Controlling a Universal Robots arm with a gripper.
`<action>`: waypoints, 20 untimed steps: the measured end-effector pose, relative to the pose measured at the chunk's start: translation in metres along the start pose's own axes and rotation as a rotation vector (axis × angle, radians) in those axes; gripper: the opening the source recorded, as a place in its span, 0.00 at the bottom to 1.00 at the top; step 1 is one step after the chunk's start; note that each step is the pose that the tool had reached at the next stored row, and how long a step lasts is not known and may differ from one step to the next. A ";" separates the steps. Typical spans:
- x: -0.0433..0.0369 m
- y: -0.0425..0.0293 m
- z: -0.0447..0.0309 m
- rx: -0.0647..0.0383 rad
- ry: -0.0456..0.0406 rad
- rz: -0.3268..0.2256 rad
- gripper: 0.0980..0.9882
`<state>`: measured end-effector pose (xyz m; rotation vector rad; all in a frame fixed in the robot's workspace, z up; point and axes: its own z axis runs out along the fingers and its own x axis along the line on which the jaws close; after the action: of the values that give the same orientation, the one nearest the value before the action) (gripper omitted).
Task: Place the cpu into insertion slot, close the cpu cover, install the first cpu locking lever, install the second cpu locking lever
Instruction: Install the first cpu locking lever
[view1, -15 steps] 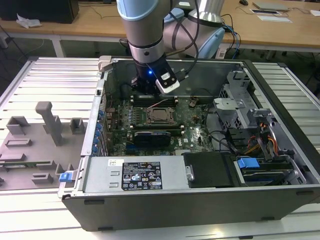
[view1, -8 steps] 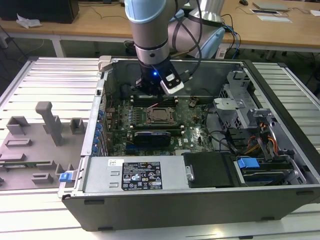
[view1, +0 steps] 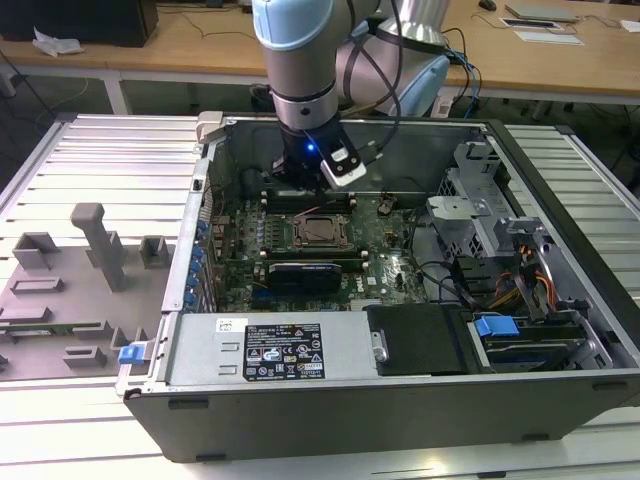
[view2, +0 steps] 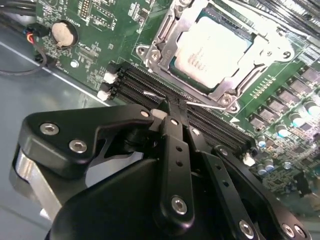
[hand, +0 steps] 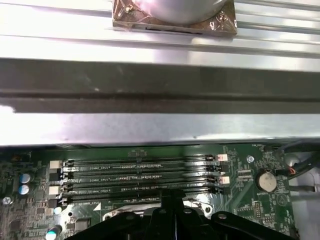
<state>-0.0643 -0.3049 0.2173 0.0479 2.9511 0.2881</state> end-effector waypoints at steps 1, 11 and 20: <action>0.0003 -0.0001 0.0018 0.000 -0.0001 0.000 0.01; 0.0019 0.0000 0.0079 0.015 -0.0195 -0.003 0.01; 0.0035 -0.0004 0.0137 0.039 -0.0657 0.075 0.01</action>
<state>-0.0653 -0.3025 0.2034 0.1707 2.8937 0.2347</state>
